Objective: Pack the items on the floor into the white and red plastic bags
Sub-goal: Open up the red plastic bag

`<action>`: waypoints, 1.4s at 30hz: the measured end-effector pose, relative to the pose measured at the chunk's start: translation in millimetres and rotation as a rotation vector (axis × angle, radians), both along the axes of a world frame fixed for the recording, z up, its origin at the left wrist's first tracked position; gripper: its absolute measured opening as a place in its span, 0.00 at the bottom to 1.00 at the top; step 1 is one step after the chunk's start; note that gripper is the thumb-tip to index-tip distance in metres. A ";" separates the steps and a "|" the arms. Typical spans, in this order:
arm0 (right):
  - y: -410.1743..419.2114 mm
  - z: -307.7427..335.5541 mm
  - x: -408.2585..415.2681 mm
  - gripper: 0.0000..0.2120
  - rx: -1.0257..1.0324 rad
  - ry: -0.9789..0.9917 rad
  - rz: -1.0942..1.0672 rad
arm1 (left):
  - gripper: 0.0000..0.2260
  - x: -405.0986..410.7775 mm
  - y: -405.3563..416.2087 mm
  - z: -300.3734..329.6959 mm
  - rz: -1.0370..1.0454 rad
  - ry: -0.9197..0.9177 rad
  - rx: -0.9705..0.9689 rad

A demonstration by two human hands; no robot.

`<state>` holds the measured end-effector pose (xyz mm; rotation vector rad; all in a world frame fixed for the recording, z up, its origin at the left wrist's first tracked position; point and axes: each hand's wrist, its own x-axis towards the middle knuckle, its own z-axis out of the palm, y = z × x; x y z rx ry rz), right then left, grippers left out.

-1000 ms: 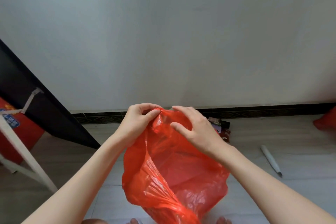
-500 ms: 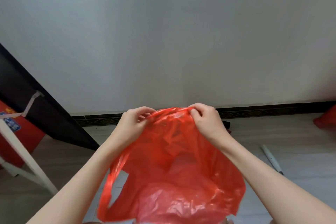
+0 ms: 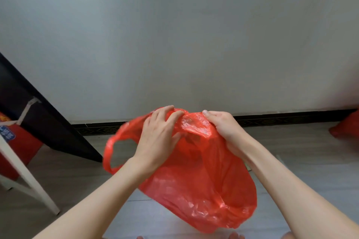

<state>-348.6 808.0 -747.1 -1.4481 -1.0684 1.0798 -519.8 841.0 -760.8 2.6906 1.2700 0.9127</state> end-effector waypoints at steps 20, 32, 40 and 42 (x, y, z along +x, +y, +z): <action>-5.7 -3.9 -23.9 0.09 0.324 -0.747 0.008 | 0.10 -13.5 6.2 4.8 -0.152 -0.204 0.011; -4.7 8.7 -5.0 0.10 0.235 -0.380 0.058 | 0.12 -25.0 16.2 7.2 0.034 0.351 0.408; -10.5 15.6 3.4 0.12 0.220 -0.414 0.105 | 0.11 -23.6 22.3 13.0 -0.043 0.244 0.390; -11.2 16.2 6.1 0.08 0.202 -0.440 0.127 | 0.10 -22.7 20.0 14.2 -0.134 0.191 0.329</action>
